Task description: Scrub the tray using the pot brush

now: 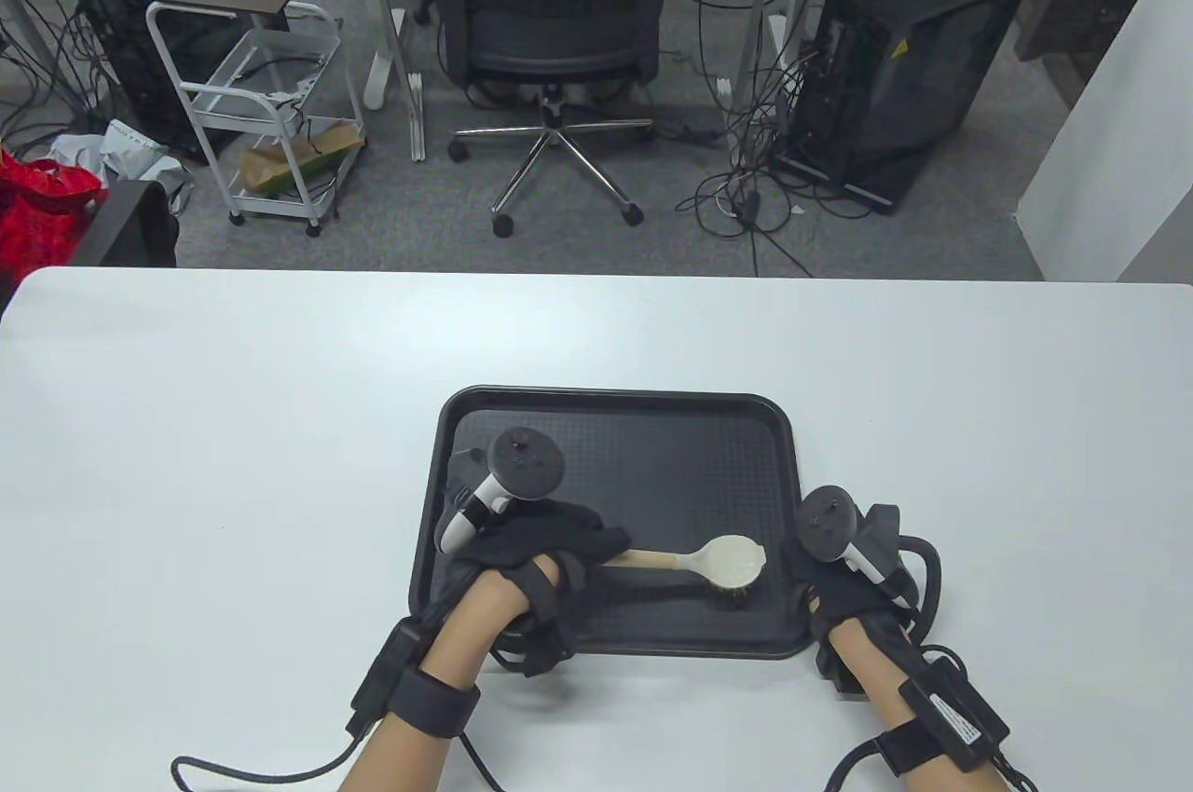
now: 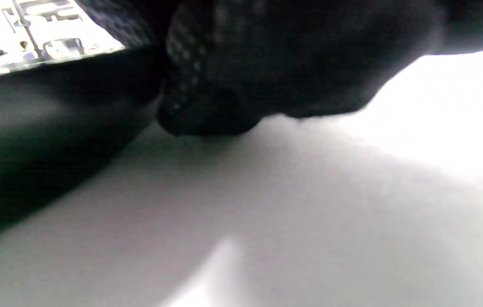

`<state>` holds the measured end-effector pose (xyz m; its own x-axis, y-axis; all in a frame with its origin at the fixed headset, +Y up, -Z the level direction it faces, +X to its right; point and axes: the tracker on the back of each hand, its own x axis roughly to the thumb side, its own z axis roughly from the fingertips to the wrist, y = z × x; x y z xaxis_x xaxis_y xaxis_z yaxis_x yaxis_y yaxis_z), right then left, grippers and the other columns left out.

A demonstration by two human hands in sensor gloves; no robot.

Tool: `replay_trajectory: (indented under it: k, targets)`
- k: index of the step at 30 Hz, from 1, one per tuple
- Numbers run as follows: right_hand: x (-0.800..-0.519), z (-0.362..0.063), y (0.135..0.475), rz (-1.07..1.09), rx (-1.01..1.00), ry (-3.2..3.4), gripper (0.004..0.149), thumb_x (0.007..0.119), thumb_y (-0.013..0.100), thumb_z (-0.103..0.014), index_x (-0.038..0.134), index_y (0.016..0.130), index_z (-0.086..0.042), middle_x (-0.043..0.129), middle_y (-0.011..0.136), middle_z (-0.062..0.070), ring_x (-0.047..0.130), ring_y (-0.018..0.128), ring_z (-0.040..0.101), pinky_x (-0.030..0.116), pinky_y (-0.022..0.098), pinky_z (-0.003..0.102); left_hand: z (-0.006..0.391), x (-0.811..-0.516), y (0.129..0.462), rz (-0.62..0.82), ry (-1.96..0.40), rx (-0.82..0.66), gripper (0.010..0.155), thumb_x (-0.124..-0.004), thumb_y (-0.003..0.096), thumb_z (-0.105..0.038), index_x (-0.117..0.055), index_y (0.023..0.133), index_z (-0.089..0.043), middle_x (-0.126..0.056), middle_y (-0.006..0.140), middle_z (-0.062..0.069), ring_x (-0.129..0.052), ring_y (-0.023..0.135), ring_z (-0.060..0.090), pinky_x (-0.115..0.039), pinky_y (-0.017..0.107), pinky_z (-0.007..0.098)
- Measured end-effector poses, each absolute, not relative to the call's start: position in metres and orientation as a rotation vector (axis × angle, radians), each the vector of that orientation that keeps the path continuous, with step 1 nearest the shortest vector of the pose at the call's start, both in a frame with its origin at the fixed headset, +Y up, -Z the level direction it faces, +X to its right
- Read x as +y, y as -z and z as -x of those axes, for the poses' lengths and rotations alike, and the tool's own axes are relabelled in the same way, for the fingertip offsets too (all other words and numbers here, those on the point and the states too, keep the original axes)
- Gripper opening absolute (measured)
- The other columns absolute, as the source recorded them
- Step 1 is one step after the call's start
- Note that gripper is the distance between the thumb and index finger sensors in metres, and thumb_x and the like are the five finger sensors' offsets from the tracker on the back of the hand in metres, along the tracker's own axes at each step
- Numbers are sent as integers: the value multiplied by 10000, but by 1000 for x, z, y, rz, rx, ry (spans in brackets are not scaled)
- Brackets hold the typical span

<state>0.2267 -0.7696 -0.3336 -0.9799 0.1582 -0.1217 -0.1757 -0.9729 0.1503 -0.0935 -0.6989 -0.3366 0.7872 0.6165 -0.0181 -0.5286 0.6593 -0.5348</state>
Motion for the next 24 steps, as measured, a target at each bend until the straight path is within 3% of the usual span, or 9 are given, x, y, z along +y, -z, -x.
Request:
replay_trajectory:
  k: [18,24]
  targets:
    - [-769,-229,335,158,246,-2944,584,771,467,-370,630,936,-52,1010,318,42,975,77,230,842,169,437,52,-726,327,614,-551,-251,578,-791,378,-576,-908,725,-129,-1009,444,-19,-938,167,203,-819,426,483]
    - [-769,-229,335,157,239,-2956,584,770,468,-370,631,937,-51,1010,317,40,975,77,231,841,169,439,62,-719,328,642,-500,-223,579,-808,374,-575,-915,718,-122,-1019,415,-11,-935,146,212,-821,415,490]
